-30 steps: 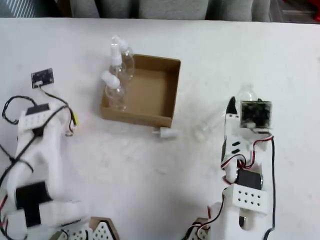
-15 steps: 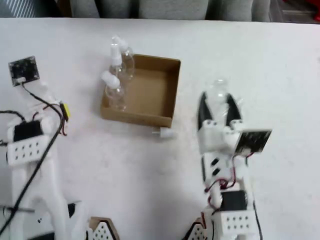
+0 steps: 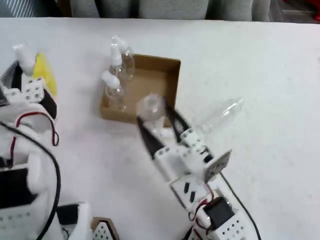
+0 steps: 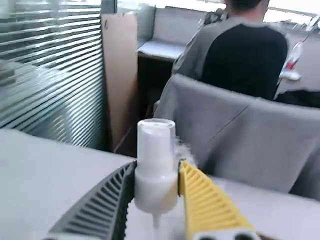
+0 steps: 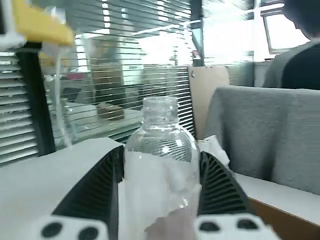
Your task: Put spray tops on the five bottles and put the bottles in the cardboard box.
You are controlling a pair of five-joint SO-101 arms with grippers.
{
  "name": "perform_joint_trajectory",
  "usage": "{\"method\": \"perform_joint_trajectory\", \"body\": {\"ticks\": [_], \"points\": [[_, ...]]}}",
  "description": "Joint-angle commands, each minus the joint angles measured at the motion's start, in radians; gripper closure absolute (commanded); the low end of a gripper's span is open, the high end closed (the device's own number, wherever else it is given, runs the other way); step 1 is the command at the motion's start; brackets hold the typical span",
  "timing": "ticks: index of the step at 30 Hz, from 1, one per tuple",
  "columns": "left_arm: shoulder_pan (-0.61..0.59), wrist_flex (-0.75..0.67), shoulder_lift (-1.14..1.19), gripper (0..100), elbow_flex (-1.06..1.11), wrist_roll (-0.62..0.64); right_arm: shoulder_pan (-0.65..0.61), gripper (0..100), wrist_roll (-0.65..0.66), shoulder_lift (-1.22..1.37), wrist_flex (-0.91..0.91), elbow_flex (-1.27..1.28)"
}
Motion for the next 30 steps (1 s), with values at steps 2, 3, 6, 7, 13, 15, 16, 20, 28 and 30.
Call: {"method": "perform_joint_trajectory", "body": {"ticks": [2, 3, 6, 7, 13, 15, 16, 20, 28, 30], "points": [[0.143, -0.017, 0.140, 98, -0.287, 0.290, -0.067, 98.2, 0.031, -0.013, -0.019, 0.031], [0.163, -0.017, 0.173, 98, -0.319, 0.333, -0.070, 98.2, 0.031, -0.013, -0.022, 0.054], [0.245, -0.023, 0.228, 98, -0.393, 0.368, -0.070, 98.2, 0.031, -0.013, 0.013, 0.074], [0.277, -0.023, 0.232, 98, -0.410, 0.351, -0.070, 98.2, 0.031, -0.015, 0.027, 0.074], [0.509, -0.015, 0.232, 98, -0.440, 0.187, -0.065, 98.2, -0.052, -0.030, 0.131, 0.074], [0.541, -0.012, 0.234, 98, -0.439, 0.130, -0.065, 98.2, -0.064, -0.030, 0.159, 0.074], [0.549, -0.002, 0.236, 98, -0.439, 0.107, -0.065, 98.2, -0.064, -0.030, 0.166, 0.074], [0.555, 0.031, 0.232, 98, -0.440, 0.066, -0.064, 98.2, -0.064, -0.030, 0.168, 0.074], [0.553, 0.074, 0.237, 98, -0.416, 0.046, -0.064, 98.2, -0.061, -0.030, 0.168, 0.074], [0.555, 0.061, 0.232, 98, -0.394, -0.002, -0.062, 98.2, -0.061, -0.030, 0.168, 0.074]]}}
